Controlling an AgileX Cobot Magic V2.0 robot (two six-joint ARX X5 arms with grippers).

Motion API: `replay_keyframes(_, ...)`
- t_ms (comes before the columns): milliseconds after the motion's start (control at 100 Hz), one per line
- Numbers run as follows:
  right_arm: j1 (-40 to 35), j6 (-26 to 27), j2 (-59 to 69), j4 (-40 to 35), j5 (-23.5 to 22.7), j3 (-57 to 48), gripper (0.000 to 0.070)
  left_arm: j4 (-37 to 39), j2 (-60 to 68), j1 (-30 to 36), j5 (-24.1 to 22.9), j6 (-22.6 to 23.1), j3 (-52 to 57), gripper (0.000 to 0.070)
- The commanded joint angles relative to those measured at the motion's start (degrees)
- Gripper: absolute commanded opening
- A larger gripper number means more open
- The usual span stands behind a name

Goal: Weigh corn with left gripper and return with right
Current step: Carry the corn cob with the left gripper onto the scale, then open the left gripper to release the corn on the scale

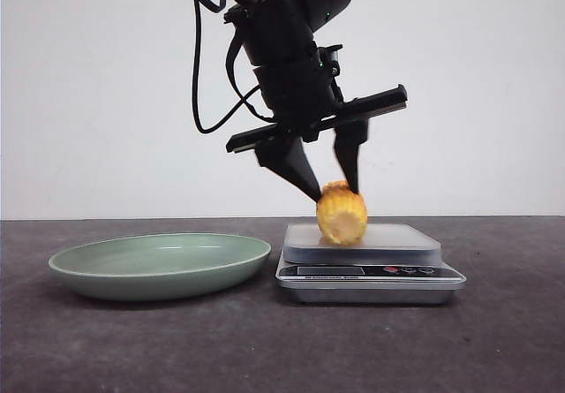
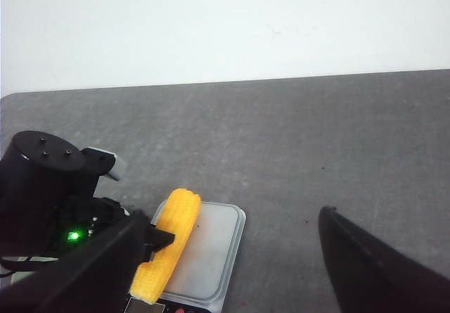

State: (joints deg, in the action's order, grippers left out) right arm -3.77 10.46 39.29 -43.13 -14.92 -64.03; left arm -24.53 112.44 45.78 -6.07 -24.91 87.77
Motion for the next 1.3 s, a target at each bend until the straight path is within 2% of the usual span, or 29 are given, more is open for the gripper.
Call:
replay_keyframes(0,-0.2,-0.5,0.2,0.3,0.2,-1.2,0.0493,0.4,1.2,0.6,-0.1,0.2,1.4,0.0405)
replay_keyframes(250,-0.2,-0.7,0.2,0.2,0.5,-1.2,0.0493,0.6,-3.1,0.9,-0.6,2.2,2.8,0.0406)
replay_keyframes(380,-0.2,-0.7,0.3,0.2,1.1,-1.2,0.0493,1.7,-10.9,1.0,-3.9,6.5,2.9,0.0405)
replay_keyframes(500,-0.2,-0.9,0.3,0.2,1.3,-1.2,0.0493,-0.7,-21.1,0.9,-9.7,12.4,2.9,0.0403)
replay_keyframes(690,-0.2,-0.9,0.4,0.2,1.2,-1.2,0.0493,-7.8,-39.5,-1.7,-16.1,17.7,2.9,0.0391)
replay_keyframes(800,-1.0,-0.9,1.6,1.3,1.2,-1.2,0.0493,-14.8,-49.8,-3.1,-24.7,20.0,2.9,0.0377)
replay_keyframes(870,-2.3,-0.9,2.9,2.1,1.2,-1.2,0.0493,-19.9,-55.7,-3.1,-31.5,21.5,2.9,0.0337)
replay_keyframes(920,-3.4,-0.9,4.2,3.1,1.3,-1.2,0.0493,-23.6,-59.4,-3.0,-34.5,21.4,2.8,0.0338)
replay_keyframes(990,-5.2,-0.8,6.1,4.5,1.3,-1.2,0.0494,-28.4,-64.3,-3.0,-35.1,19.9,2.6,0.0338)
replay_keyframes(1080,-7.9,-0.3,8.7,6.9,1.6,-1.2,0.0495,-34.9,-69.9,-3.0,-36.0,15.9,2.1,0.0338)
replay_keyframes(1160,-10.8,0.5,11.6,9.4,2.0,-1.2,0.0496,-41.5,-74.5,-3.0,-39.1,12.3,1.0,0.0345)
replay_keyframes(1290,-17.0,1.1,17.0,13.0,6.3,-1.2,0.0502,-52.0,-80.9,-3.1,-42.0,5.7,-0.7,0.0352)
